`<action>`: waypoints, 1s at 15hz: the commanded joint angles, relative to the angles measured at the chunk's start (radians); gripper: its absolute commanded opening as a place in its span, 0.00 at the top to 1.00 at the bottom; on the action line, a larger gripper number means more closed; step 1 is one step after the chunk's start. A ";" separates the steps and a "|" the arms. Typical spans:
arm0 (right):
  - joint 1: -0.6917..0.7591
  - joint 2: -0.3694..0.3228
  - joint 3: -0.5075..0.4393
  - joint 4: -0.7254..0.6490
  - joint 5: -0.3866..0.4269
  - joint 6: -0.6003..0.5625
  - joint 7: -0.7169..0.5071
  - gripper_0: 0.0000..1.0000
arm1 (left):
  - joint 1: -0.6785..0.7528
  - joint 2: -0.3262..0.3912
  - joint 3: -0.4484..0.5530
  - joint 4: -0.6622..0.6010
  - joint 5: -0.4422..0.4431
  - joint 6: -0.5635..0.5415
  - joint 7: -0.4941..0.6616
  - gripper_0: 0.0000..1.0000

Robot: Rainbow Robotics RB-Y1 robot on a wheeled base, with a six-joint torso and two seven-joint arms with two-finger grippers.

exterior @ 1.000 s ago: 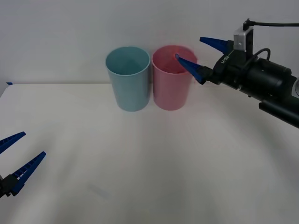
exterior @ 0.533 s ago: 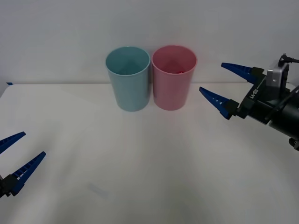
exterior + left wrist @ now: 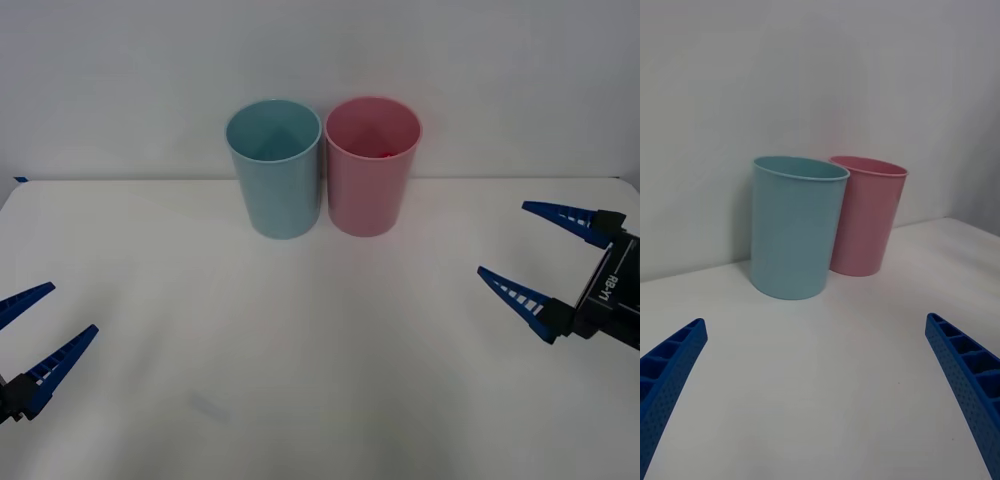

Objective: Grasp the object on the table and drop it into the matching bin: aluminum can to the light blue bin, PET bottle to the pink bin.

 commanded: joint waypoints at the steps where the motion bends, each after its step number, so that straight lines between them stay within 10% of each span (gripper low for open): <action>1: 0.067 0.040 -0.068 0.000 0.001 -0.075 0.010 0.00 | 0.000 0.000 0.000 0.000 0.000 0.000 0.000 0.00; 15: 0.343 0.137 -0.251 0.000 -0.035 -0.193 -0.002 0.00 | 0.000 0.000 0.000 0.000 0.000 0.000 0.000 0.00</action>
